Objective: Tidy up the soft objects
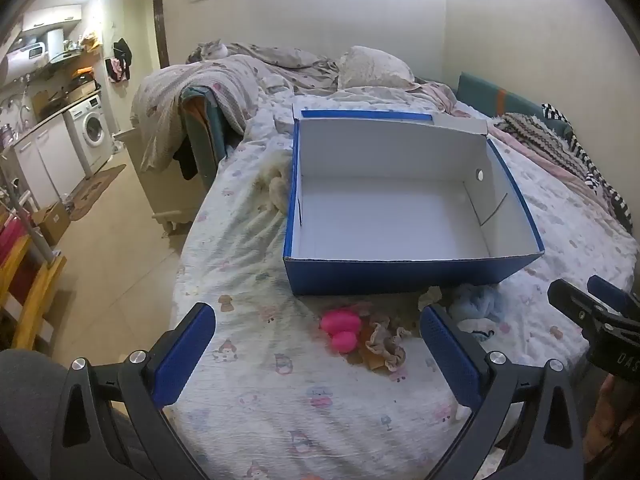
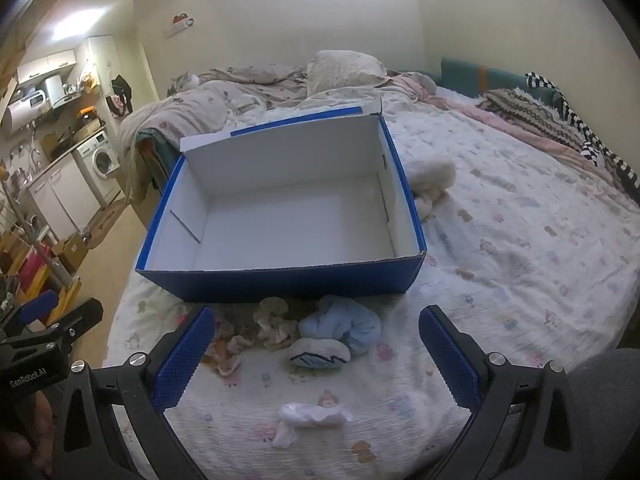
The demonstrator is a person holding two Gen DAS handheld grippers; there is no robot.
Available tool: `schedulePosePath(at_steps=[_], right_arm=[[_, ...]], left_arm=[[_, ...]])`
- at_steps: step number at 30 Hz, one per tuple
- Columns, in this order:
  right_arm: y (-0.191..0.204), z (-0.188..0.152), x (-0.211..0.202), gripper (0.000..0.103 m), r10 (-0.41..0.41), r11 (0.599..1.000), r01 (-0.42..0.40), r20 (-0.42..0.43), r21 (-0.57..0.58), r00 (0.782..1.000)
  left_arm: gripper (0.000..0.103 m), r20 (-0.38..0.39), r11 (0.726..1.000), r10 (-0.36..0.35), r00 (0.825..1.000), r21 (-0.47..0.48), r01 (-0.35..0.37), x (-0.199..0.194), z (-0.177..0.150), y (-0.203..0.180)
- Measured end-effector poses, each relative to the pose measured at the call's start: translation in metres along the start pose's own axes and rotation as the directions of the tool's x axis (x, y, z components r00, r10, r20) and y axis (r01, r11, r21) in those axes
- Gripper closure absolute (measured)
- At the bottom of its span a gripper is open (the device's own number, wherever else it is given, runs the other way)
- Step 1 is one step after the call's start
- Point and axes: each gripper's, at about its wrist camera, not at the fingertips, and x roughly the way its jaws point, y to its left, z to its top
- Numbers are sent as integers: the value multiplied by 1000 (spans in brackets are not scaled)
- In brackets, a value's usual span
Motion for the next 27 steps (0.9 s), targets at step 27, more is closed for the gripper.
schedulePosePath(at_steps=[27], right_arm=[[2,0,1,0,0,1000,0,-2,-1,1000]], left_arm=[[1,3,1000,5,1000,-5,-5,2,1,3]])
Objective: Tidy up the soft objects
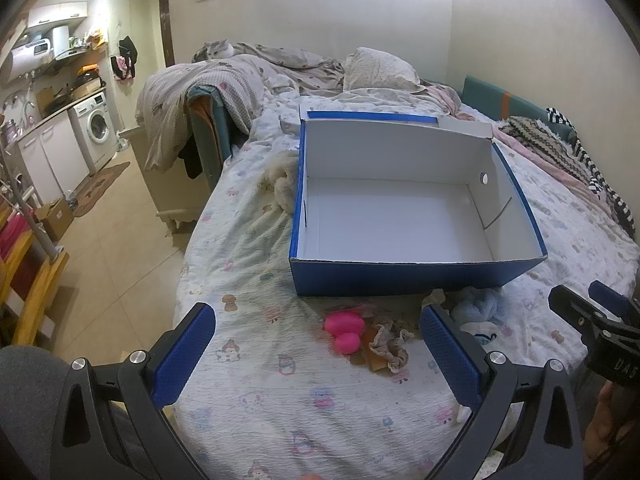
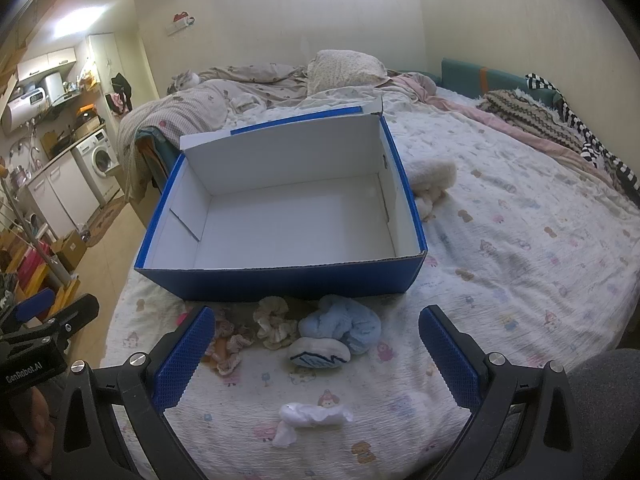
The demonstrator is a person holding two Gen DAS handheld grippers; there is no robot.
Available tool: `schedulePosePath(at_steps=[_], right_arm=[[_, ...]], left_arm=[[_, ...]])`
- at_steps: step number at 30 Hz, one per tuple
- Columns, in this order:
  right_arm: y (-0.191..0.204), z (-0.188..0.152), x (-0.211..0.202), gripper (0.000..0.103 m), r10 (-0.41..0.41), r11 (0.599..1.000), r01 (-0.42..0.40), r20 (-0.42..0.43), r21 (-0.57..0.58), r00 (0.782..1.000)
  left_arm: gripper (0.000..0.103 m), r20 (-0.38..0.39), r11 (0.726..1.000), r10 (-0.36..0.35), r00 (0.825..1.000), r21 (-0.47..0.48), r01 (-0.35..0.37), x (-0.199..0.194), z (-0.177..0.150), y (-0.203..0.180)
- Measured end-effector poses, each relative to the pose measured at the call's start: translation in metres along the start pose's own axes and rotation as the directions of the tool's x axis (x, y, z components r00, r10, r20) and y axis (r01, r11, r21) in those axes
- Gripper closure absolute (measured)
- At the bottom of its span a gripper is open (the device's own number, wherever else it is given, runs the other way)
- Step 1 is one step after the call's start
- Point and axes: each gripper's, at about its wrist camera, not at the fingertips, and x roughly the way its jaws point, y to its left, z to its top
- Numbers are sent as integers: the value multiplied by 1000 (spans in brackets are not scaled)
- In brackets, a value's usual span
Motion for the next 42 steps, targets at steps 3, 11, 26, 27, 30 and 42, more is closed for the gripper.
schedulePosePath(at_steps=[3,11,26,27,30,42], right_arm=[[0,0,0,0,0,1000,0,0,-1,1000],[1,0,0,0,-1,1000,1,0,-2,1000],[2,0,0,0,-2,1000,2,-1,-5,1000],[2,0,0,0,-2,1000,2,-1,-5,1000],[2,0,1,0,-3,1000,3,-1,-5,1000],[3,0,1,0,-5,1000,5,0,-6,1000]], left_arm=[[1,-1,1000,-1,1000,-1,1,0,0,0],[1,-1,1000,-2,1000,-2,2,0,0,0],[1,-2,1000,4,1000,-15,-4,0,0,6],[1,-2,1000,4,1000,-15,-4,1,0,6],[1,-4,1000,3,1000,-15,-3,0,0,6],[1,-3,1000,3,1000,-16,-3,0,0,6]])
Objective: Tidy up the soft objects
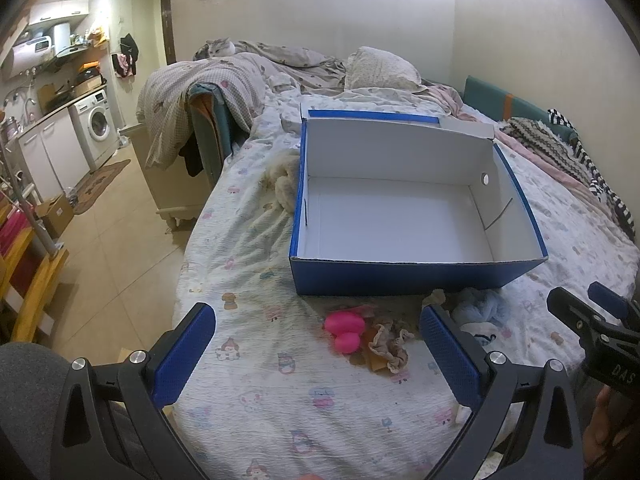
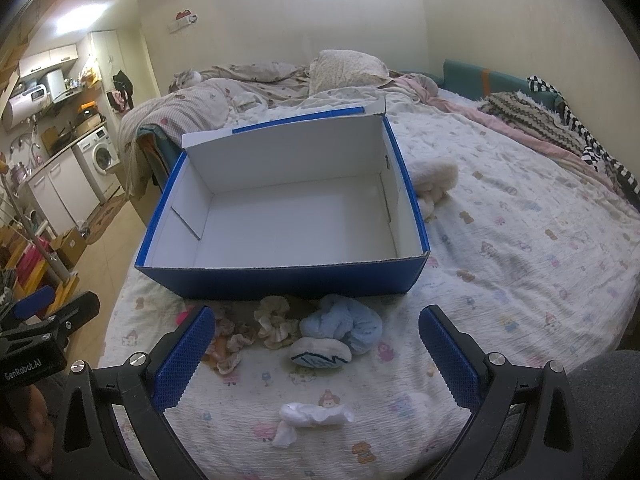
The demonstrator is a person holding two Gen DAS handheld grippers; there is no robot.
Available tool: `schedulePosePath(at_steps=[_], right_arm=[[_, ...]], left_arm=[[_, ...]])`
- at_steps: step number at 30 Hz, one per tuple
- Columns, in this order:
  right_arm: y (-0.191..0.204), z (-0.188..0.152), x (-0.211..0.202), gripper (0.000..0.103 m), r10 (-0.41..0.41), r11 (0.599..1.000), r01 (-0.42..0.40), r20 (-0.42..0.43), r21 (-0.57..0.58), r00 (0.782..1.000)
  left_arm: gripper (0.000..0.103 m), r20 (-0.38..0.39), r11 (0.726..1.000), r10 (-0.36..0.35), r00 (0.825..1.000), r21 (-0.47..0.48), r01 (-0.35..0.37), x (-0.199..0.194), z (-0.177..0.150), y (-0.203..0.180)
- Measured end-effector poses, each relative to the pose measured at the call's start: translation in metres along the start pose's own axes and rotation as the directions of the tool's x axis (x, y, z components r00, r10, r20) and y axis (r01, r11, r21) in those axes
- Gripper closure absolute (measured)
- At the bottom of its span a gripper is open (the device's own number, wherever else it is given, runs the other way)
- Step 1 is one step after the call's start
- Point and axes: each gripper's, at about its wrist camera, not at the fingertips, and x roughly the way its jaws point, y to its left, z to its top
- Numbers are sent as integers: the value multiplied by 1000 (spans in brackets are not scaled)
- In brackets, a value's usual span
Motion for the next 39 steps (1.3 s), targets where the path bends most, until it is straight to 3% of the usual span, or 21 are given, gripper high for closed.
schedulePosePath(at_steps=[20,26,32,38,39], right_arm=[[0,0,0,0,-1,1000,1,-1,-2,1000],[-8,2,12,0,41,998,-37,-83,49,996],[-19,-4,38,0,81,993,-57,-243,105,967],[-38,-19,68,0,149,973,-61,-403,222,903],[-42,-22,73,11,172,965,-65,-427,254,888]], left_arm=[[1,-1,1000,0,1000,0,0,0,0,0],[1,-14,1000,5,1000,-9,-5,1,0,-2],[1,-85,999,27,996,-35,-30,12,-3,2],[1,-179,992,64,982,-99,-82,32,-6,19],[1,-207,991,67,976,-101,-89,40,-4,22]])
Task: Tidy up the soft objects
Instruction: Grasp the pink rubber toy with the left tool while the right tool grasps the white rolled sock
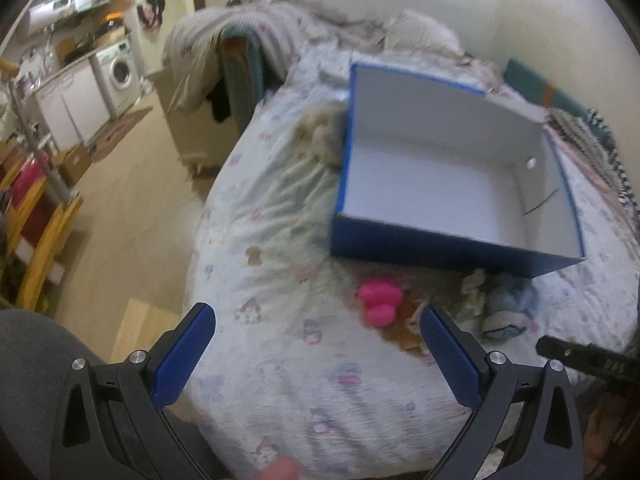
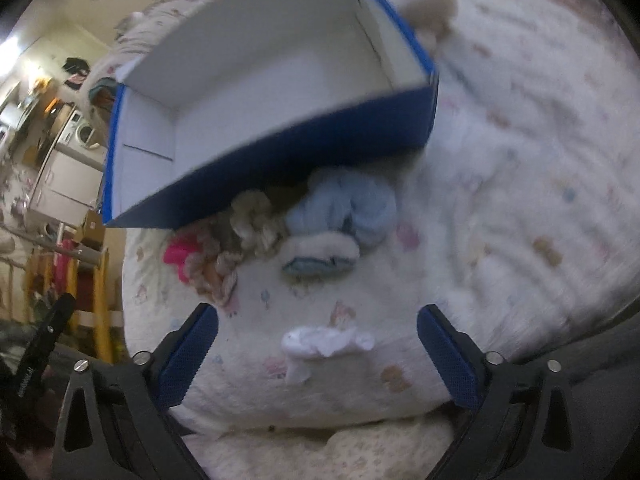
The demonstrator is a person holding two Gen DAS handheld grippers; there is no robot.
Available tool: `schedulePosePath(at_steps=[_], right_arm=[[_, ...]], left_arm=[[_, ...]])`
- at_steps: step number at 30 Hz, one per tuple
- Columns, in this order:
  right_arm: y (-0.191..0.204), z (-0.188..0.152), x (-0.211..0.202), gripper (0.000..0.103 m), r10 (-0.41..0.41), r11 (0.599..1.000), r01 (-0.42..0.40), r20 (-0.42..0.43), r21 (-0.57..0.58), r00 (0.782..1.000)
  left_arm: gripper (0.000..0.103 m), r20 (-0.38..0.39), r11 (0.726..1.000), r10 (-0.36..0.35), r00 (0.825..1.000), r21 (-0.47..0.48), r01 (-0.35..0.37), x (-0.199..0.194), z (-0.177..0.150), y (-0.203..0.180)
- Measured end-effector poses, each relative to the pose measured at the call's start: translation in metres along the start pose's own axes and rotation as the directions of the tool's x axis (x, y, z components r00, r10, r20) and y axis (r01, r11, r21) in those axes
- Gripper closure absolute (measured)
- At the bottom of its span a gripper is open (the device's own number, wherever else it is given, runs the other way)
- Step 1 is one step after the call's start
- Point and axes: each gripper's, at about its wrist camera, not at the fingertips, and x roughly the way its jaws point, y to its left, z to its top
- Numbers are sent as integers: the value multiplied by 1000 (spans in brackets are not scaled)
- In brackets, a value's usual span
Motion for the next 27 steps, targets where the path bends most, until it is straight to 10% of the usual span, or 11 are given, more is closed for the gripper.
schedulePosePath(at_steps=[9,13,27], right_arm=[[-4,-8,53,22,-26,998,35,-190,44,981],[2,-11,73,66,-14,999,22,-235,33,972],[7,-3,46,68,101,995,-101,-156,7,983]], left_arm=[[5,-309,995,-71,948,-95,43,83,27,9],[17,-364,988,-131,922,-126,90,107,31,0],[42,-442,969,-239,865,-171,180,169,18,-24]])
